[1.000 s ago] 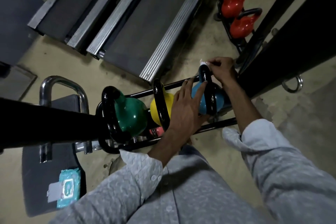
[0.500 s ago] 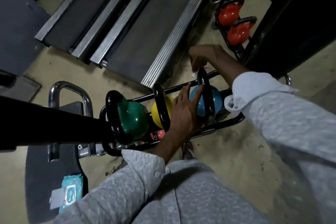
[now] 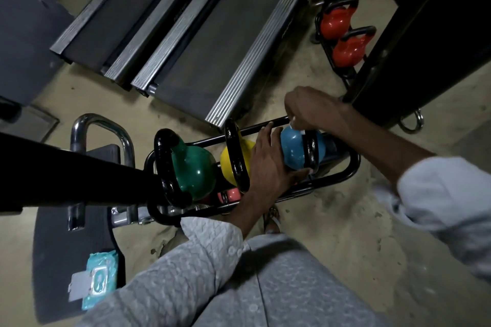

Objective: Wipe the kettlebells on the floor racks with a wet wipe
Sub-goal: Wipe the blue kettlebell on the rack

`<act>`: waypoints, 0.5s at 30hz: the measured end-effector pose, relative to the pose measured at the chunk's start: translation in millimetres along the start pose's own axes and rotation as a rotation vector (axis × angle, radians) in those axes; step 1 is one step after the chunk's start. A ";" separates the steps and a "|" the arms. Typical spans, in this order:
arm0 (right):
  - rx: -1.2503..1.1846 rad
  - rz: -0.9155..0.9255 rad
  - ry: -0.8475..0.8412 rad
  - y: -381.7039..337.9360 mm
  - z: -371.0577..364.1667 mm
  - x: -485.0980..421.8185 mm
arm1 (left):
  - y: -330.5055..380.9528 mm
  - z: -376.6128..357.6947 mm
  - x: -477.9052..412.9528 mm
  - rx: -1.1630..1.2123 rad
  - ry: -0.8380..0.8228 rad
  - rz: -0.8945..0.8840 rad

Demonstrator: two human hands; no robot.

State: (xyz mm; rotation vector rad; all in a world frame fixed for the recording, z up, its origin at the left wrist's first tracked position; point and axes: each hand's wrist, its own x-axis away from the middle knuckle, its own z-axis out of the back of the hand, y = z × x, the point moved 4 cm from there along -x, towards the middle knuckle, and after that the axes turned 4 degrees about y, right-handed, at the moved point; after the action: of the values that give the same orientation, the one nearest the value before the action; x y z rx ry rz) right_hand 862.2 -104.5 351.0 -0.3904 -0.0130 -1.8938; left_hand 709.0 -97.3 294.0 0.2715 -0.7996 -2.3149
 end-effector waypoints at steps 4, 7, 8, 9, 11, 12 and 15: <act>0.015 -0.036 0.014 3.4 -31.7 30.1 | 3.1 -2.5 -2.4 -0.036 -0.026 0.015; -0.058 -0.010 0.097 8.5 -36.3 34.5 | 3.5 -0.5 -3.3 -0.046 -0.023 0.014; -0.059 0.004 0.154 8.3 -33.3 33.8 | 3.2 -0.1 -3.8 -0.046 -0.018 0.011; -0.058 0.017 0.224 6.4 -29.1 34.6 | 3.0 0.7 -4.7 -0.043 -0.015 0.007; -0.033 0.014 0.278 -3.8 -27.6 40.6 | 1.6 3.6 -5.4 -0.044 -0.003 0.006; 0.005 0.033 0.228 -12.7 -32.5 46.2 | 0.4 4.6 -4.9 -0.046 0.005 0.000; 0.007 0.093 0.147 -26.2 -39.3 65.9 | -3.2 5.5 -2.9 -0.068 0.022 -0.009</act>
State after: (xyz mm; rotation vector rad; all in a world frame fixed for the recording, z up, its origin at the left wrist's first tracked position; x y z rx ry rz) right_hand 808.1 -163.2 336.7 -0.2422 0.0947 -1.8251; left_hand 707.4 -91.0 296.3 0.2703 -0.7086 -2.3382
